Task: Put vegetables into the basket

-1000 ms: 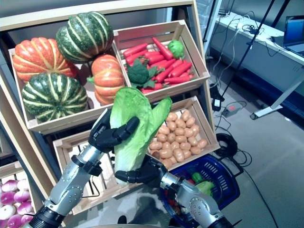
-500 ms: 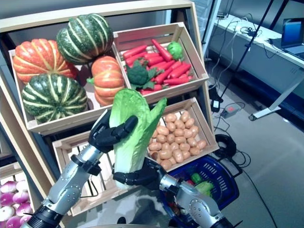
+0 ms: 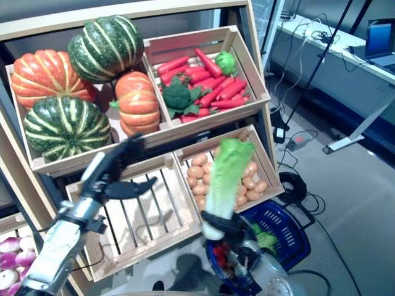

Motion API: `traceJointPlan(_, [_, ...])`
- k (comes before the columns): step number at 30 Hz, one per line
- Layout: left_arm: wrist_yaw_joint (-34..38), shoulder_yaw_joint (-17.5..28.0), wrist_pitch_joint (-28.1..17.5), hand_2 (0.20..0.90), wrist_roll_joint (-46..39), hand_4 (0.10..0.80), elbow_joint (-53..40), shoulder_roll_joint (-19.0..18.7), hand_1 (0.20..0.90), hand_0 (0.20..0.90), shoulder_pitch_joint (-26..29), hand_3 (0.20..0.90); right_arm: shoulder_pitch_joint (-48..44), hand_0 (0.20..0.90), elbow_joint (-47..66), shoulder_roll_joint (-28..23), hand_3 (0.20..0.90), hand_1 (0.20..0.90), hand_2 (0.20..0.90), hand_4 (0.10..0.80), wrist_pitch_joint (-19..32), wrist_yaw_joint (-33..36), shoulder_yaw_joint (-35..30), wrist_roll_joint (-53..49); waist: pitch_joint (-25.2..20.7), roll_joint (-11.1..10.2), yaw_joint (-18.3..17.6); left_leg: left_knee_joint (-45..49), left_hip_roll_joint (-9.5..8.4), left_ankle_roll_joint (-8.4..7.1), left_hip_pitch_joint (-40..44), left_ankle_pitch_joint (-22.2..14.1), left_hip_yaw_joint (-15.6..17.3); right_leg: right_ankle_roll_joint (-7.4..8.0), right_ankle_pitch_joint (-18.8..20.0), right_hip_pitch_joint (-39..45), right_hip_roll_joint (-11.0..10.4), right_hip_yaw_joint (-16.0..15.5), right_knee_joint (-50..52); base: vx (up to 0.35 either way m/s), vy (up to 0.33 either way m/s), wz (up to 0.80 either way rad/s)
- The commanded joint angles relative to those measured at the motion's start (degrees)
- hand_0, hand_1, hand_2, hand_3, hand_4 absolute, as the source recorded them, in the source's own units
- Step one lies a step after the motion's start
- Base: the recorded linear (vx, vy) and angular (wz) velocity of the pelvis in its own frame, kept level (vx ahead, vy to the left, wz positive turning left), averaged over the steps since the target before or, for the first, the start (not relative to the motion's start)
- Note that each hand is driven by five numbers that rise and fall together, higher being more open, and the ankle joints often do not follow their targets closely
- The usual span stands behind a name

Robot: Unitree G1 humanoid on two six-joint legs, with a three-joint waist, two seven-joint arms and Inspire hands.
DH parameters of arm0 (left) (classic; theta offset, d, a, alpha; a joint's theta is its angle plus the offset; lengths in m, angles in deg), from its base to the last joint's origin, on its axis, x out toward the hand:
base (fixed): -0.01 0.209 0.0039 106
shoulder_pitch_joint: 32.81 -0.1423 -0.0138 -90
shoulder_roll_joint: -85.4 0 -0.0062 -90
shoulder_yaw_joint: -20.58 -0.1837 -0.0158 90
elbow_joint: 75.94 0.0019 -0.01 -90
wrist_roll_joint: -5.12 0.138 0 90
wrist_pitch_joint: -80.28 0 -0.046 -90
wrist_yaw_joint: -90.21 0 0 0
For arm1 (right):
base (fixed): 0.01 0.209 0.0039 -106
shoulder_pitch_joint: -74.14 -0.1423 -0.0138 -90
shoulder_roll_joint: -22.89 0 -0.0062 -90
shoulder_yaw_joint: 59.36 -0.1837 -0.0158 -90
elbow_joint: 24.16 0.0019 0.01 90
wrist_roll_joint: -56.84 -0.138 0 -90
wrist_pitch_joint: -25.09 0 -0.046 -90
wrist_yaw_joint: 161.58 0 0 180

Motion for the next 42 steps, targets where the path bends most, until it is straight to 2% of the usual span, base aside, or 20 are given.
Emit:
traceJointPlan(1, [9.0, 2.6, -6.8, 0.900, 9.3, 0.800, 0.3, -3.9, 0.900, 0.900, 6.5, 0.900, -7.3, 0.300, 5.5, 2.3, 0.300, 0.300, 0.300, 0.400, 14.2, 4.1, -3.0, -5.3, 1.3, -1.3, -0.5, 0.1, -2.24, 1.47, -2.2, -1.3, -1.1, -3.53, 0.3, -0.8, 2.1, 0.1, 1.3, -0.167, -0.039, 0.02])
traceJointPlan(2, [10.2, 2.8, -5.5, 0.900, 8.1, 0.800, 1.3, -4.1, 0.900, 0.900, 7.4, 0.900, -8.7, 0.300, 4.5, 2.7, 0.300, 0.300, 0.300, 0.400, 17.6, 6.2, -4.1, -6.2, 3.0, -1.0, -0.6, 0.1, -2.37, 1.49, -3.6, -1.0, -1.1, -3.68, 0.2, -2.3, 2.2, 0.1, 1.9, -0.208, -0.031, 0.02])
traceJointPlan(5, [13.9, 1.6, -4.5, 0.900, 8.8, 0.800, 2.9, -3.8, 0.900, 0.900, 9.4, 0.900, -11.4, 0.300, 2.2, 3.7, 0.300, 0.300, 0.300, 0.400, 23.4, 9.2, -5.8, -7.1, 7.0, -0.2, -0.8, 0.1, -2.60, 1.57, -6.1, -0.2, -1.3, -4.08, -0.4, -5.6, 2.5, 0.5, 4.0, -0.199, -0.005, -0.02])
traceJointPlan(12, [23.5, -2.7, -5.3, 0.900, 11.7, 0.800, 5.5, -2.9, 0.900, 0.900, 14.2, 0.900, -16.6, 0.300, -4.6, 5.2, 0.300, 0.300, 0.300, 0.400, 34.8, 14.2, -8.3, -16.8, 17.9, 0.6, -0.7, 6.2, -2.79, 0.83, -16.7, 1.9, -1.7, -5.27, -1.2, -15.2, 3.3, 0.3, 11.3, -0.187, -0.046, -0.03])
traceJointPlan(17, [28.4, -5.6, -10.0, 0.900, 10.5, 0.800, 7.1, -2.6, 0.900, 0.900, 18.8, 0.900, -22.4, 0.300, -12.2, 5.0, 0.300, 0.300, 0.300, 0.400, 37.6, 13.8, -9.2, -27.9, 23.0, 0.9, 0.5, 11.6, -3.40, -0.02, -25.0, 2.3, -2.5, -5.65, -1.5, -21.2, 3.1, -1.0, 15.2, -0.155, -0.069, 0.02])
traceJointPlan(20, [25.7, -8.7, -13.8, 0.900, 5.6, 0.800, 6.9, -0.5, 0.900, 0.900, 23.3, 0.900, -28.4, 0.300, -20.2, 5.0, 0.300, 0.300, 0.300, 0.400, 38.8, 13.3, -8.6, -33.1, 26.0, 1.3, 1.5, 15.5, -4.14, -0.24, -30.5, 2.0, -3.1, -6.02, -1.9, -25.4, 2.7, -2.0, 17.9, -0.170, -0.051, 0.06])
traceJointPlan(22, [26.4, -11.2, -14.0, 0.900, 8.3, 0.800, 6.2, 0.1, 0.900, 0.900, 25.5, 0.900, -32.7, 0.300, -23.7, 4.5, 0.300, 0.300, 0.300, 0.400, 37.9, 13.9, -7.8, -35.0, 26.9, 1.4, 2.0, 17.2, -4.58, -0.04, -32.8, 1.3, -3.1, -6.33, -2.4, -27.8, 2.7, -2.2, 19.6, -0.114, -0.043, 0.16])
traceJointPlan(27, [25.6, -15.0, -15.7, 0.900, 7.5, 0.800, 7.2, 0.9, 0.900, 0.900, 30.4, 0.900, -42.7, 0.300, -32.5, 2.5, 0.300, 0.300, 0.300, 0.400, 35.7, 14.1, -6.4, -39.1, 26.9, 1.5, 3.3, 22.0, -5.77, 0.75, -40.2, 0.6, -3.9, -6.93, -2.8, -36.2, 2.3, -1.6, 24.3, -0.086, -0.028, 0.11])
traceJointPlan(31, [24.2, -16.2, -17.2, 0.900, 5.7, 0.800, 7.4, 1.6, 0.900, 0.900, 32.5, 0.900, -47.9, 0.300, -39.0, 1.1, 0.300, 0.300, 0.300, 0.400, 33.5, 12.1, -6.7, -42.2, 26.9, 2.4, 4.6, 25.8, -6.82, 1.65, -44.6, -0.2, -4.3, -7.14, -3.7, -41.4, 1.2, -1.3, 29.1, -0.074, -0.032, 0.16])
traceJointPlan(34, [21.9, -17.5, -18.7, 0.900, 3.9, 0.800, 7.2, 1.9, 0.900, 0.900, 33.8, 0.900, -52.3, 0.300, -42.0, -0.2, 0.300, 0.300, 0.300, 0.400, 31.7, 14.3, -6.2, -41.7, 26.9, 3.2, 5.5, 30.6, -7.77, 2.39, -48.1, -1.7, -4.7, -7.71, -4.9, -44.9, 0.8, -1.1, 33.8, -0.063, -0.029, 0.18])
traceJointPlan(39, [16.9, -17.4, -18.1, 0.900, -3.9, 0.800, 7.6, 3.1, 0.900, 0.900, 35.0, 0.900, -57.2, 0.300, -47.3, -1.3, 0.300, 0.300, 0.300, 0.400, 28.0, 16.6, -7.7, -40.2, 26.9, 4.5, 6.3, 37.7, -8.40, 2.69, -53.3, -4.1, -4.7, -8.37, -7.1, -49.4, -0.1, -0.7, 41.4, -0.020, -0.029, 0.15])
traceJointPlan(42, [11.4, -17.1, -16.3, 0.900, -12.3, 0.800, 7.4, 4.2, 0.900, 0.900, 34.4, 0.900, -58.3, 0.300, -47.9, -1.7, 0.300, 0.300, 0.300, 0.400, 26.8, 19.9, -8.5, -44.7, 26.9, 4.8, 6.5, 38.8, -8.54, 2.71, -54.4, -4.3, -4.6, -8.55, -7.5, -50.4, 0.1, -0.4, 42.7, -0.009, -0.037, 0.05])
